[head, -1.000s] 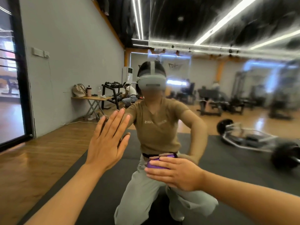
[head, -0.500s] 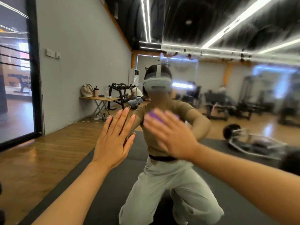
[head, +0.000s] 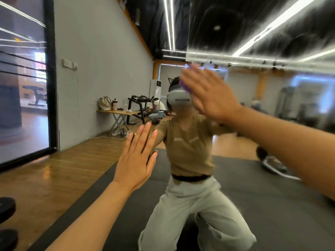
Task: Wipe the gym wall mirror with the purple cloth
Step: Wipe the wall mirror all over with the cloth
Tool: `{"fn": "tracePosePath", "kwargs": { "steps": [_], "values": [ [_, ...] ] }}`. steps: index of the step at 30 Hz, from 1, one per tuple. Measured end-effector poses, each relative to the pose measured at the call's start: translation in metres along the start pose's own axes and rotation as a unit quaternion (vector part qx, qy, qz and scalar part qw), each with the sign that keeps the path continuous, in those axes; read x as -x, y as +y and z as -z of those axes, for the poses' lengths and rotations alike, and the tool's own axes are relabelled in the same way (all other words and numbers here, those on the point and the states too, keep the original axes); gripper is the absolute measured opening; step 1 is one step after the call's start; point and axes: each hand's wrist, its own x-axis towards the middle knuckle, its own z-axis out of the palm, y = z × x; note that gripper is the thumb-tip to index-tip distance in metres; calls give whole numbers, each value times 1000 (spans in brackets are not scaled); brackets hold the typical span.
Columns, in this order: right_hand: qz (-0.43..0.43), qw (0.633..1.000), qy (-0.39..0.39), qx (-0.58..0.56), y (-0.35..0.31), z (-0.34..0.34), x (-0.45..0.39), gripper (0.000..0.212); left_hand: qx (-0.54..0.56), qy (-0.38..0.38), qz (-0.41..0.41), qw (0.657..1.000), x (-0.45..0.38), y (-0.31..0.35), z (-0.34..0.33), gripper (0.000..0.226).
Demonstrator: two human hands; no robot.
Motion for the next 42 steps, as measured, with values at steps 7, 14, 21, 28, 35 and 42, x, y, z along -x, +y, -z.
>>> {"fn": "tracePosePath", "kwargs": {
  "steps": [7, 14, 21, 28, 35, 42],
  "values": [
    [-65, 996, 64, 10, -19, -14, 4, 57, 8, -4, 12, 1000, 1, 2, -2, 64],
    [205, 970, -122, 43, -141, -62, 158, 81, 14, -9, 17, 1000, 2, 4, -1, 65],
    [283, 950, -114, 69, -135, -66, 173, 60, 3, -14, 34, 999, 3, 10, -2, 66],
    [-9, 999, 36, 16, -53, -25, 78, 52, 21, 1, 53, 998, 13, 21, -5, 66],
    [-56, 998, 39, -11, -127, -55, 143, 59, 36, -6, 67, 997, 38, 35, -11, 67],
    [148, 967, -206, 35, -227, -99, 282, 115, 40, -20, 74, 996, 69, 48, -21, 68]
  ]
}}
